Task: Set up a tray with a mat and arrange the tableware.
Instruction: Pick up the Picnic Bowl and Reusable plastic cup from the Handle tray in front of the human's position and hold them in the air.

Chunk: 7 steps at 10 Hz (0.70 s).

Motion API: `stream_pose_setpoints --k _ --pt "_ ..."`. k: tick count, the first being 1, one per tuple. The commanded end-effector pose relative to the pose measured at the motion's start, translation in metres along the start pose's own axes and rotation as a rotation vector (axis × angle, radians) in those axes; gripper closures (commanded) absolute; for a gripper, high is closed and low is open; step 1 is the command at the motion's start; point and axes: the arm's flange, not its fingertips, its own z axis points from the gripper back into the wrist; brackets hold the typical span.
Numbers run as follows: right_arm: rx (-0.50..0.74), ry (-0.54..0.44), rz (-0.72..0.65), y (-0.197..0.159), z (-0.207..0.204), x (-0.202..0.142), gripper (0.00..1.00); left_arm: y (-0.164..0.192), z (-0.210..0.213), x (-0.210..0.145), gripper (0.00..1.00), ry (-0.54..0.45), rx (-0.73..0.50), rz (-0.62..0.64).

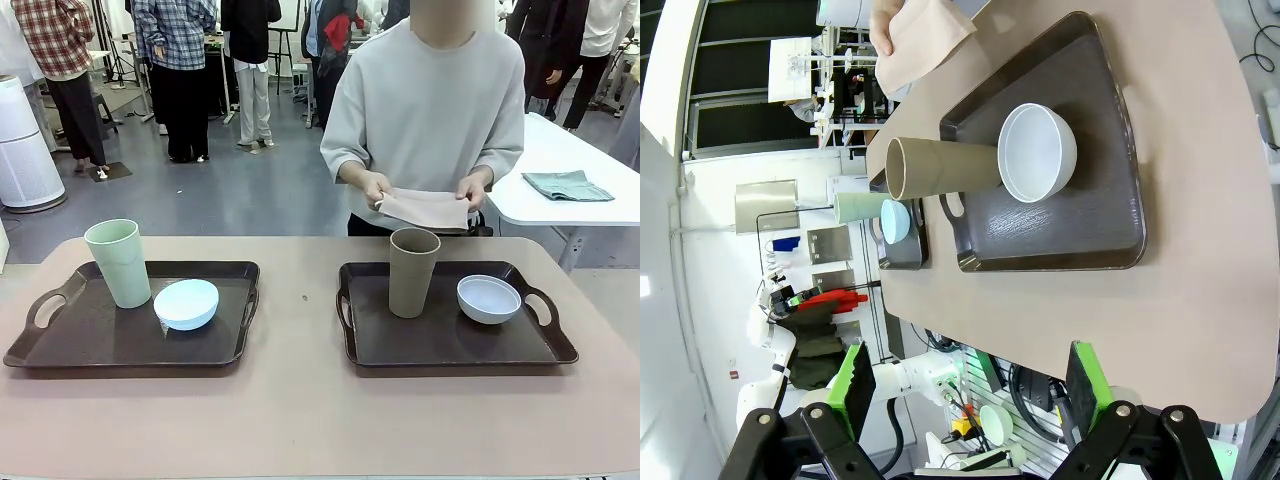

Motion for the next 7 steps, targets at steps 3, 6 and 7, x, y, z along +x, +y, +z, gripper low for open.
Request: stream_pose_setpoints --k 3,6,7 --pt "0.011 0.0 0.003 -0.0009 0.0005 -0.0001 0.0 0.0003 0.0005 -0.0008 0.0 -0.008 -0.017 -0.011" --pt "0.011 0.0 0.003 -0.0009 0.0005 -0.0001 0.0 0.0003 0.0005 -0.0008 0.0 -0.008 -0.017 -0.011" --pt "0.011 0.0 0.003 -0.0009 0.0005 -0.0001 0.0 0.0003 0.0005 -0.0008 0.0 -0.008 -0.017 -0.011"
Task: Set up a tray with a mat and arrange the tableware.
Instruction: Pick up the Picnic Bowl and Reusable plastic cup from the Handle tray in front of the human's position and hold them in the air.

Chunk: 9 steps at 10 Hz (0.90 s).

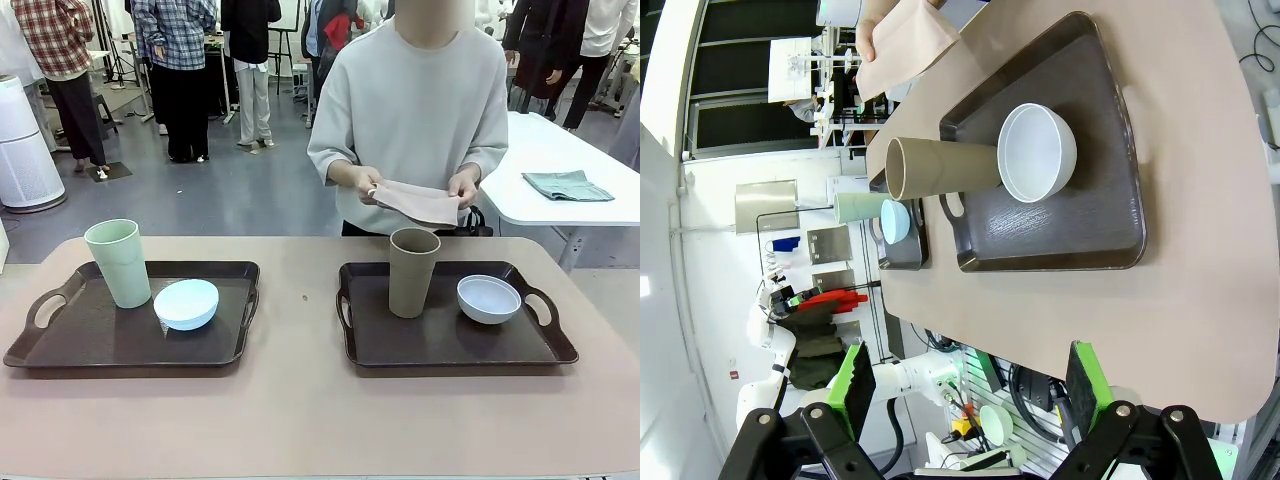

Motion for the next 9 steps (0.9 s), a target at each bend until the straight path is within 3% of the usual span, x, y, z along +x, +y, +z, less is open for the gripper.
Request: stream_pose_setpoints --k 1,6,7,9 --pt "0.012 0.0 0.003 -0.001 0.0 0.0 0.0 0.0 0.001 -0.001 0.0 -0.009 -0.017 -0.011" --pt "-0.002 -0.002 -0.001 0.0 0.001 0.0 0.0 0.0 0.001 -0.001 0.0 -0.009 -0.017 -0.011" --pt "-0.001 0.037 0.064 0.007 0.001 0.002 0.0 0.0 0.0 0.0 0.0 0.0 0.0 0.0" --pt "-0.186 0.113 0.11 0.041 -0.028 0.006 0.0 -0.049 -0.024 0.024 0.0 0.03 0.128 -0.234"
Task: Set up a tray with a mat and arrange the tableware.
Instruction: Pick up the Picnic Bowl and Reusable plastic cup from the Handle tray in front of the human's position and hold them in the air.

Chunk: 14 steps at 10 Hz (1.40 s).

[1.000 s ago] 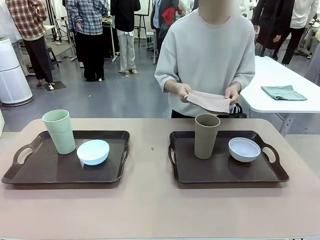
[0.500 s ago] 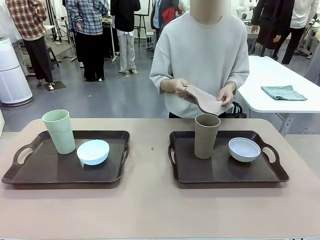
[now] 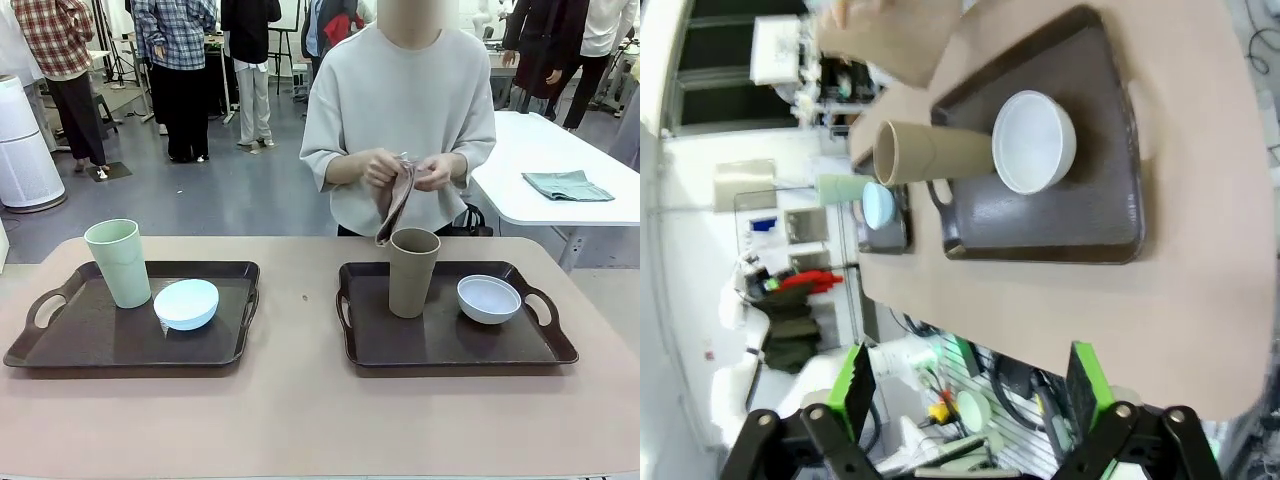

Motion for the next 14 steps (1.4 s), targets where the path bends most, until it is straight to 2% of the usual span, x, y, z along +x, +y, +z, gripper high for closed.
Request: stream_pose_setpoints --k 1,4,5,8,9,11,13,14 --pt "-0.151 0.088 0.029 0.035 -0.025 0.011 0.0 -0.048 -0.021 0.028 0.0 0.032 0.14 -0.22" --pt "-0.388 0.151 0.027 0.072 -0.078 0.023 0.0 -0.12 -0.057 0.08 0.0 0.091 0.3 -0.525" --pt "-0.454 0.147 0.013 0.08 -0.1 0.025 0.0 -0.139 -0.077 0.099 0.0 0.072 0.441 -0.636" --pt "-0.656 0.118 -0.05 0.078 -0.175 0.024 0.0 -0.189 -0.155 0.136 0.0 0.099 0.643 -0.991" --pt "-0.671 0.13 -0.055 0.074 -0.194 0.023 0.0 -0.196 -0.181 0.148 0.0 0.136 0.655 -1.057" --pt "-0.696 0.156 -0.074 0.063 -0.222 0.019 0.0 -0.201 -0.234 0.169 0.0 0.27 0.548 -1.069" --pt "-0.695 0.152 -0.09 0.061 -0.229 0.027 0.0 -0.209 -0.263 0.179 0.0 0.398 0.223 -0.929" --pt "-0.682 0.143 -0.101 0.059 -0.225 0.031 0.0 -0.208 -0.262 0.183 0.0 0.431 0.126 -0.871"
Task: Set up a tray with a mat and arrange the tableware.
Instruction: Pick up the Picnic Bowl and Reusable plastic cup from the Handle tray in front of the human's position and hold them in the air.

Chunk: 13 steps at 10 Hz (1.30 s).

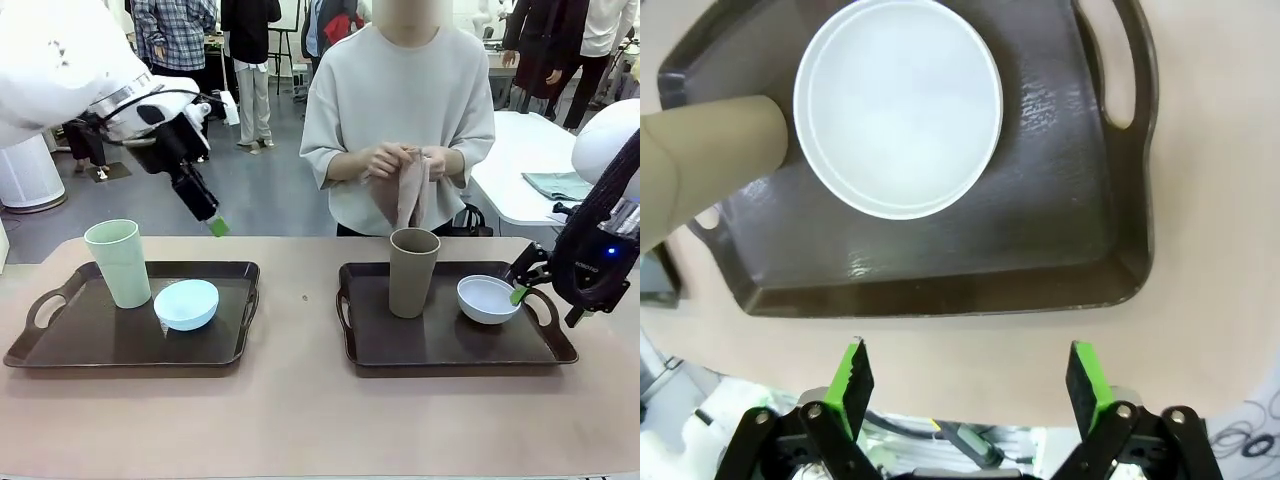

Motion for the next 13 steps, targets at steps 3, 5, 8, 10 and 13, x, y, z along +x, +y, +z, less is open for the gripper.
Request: stream_pose_setpoints --k 3,5,8,10,13 --pt "0.0 0.0 0.0 0.0 0.0 0.0 0.0 0.0 0.0 0.0 0.0 0.0 0.0 0.0" --pt "0.0 0.0 0.0 0.0 0.0 0.0 0.0 0.0 0.0 0.0 0.0 0.0 0.0 0.0" --pt "0.0 0.0 0.0 0.0 0.0 0.0 0.0 0.0 0.0 0.0 0.0 0.0 0.0 0.0" --pt "-0.009 0.012 0.003 0.013 -0.006 0.014 0.0 0.003 -0.014 0.016 0.0 -0.066 0.043 -0.18" --pt "-0.086 -0.009 0.027 0.045 -0.021 0.028 0.0 0.02 -0.076 0.066 0.0 -0.1 0.053 -0.504"
